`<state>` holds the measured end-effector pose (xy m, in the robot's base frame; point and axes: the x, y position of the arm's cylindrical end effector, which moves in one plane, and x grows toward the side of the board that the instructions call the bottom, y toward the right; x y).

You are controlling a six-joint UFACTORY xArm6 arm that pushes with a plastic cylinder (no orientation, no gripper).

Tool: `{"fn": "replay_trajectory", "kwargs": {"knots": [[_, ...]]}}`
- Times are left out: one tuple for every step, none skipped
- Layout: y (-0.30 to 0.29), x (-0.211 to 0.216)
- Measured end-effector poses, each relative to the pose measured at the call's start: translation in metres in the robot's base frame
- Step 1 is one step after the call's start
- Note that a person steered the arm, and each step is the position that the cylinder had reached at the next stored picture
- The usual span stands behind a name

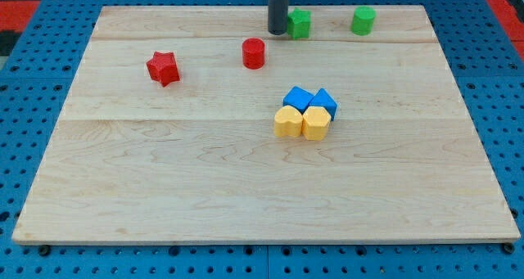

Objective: Slide the green star right a bit

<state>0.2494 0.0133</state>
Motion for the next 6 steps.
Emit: {"fn": "replay_trajectory", "kwargs": {"knots": [[-0.024, -0.009], [-0.027, -0.018], [-0.021, -0.018], [-0.015, -0.018], [0.001, -0.018], [0.022, -0.018]]}}
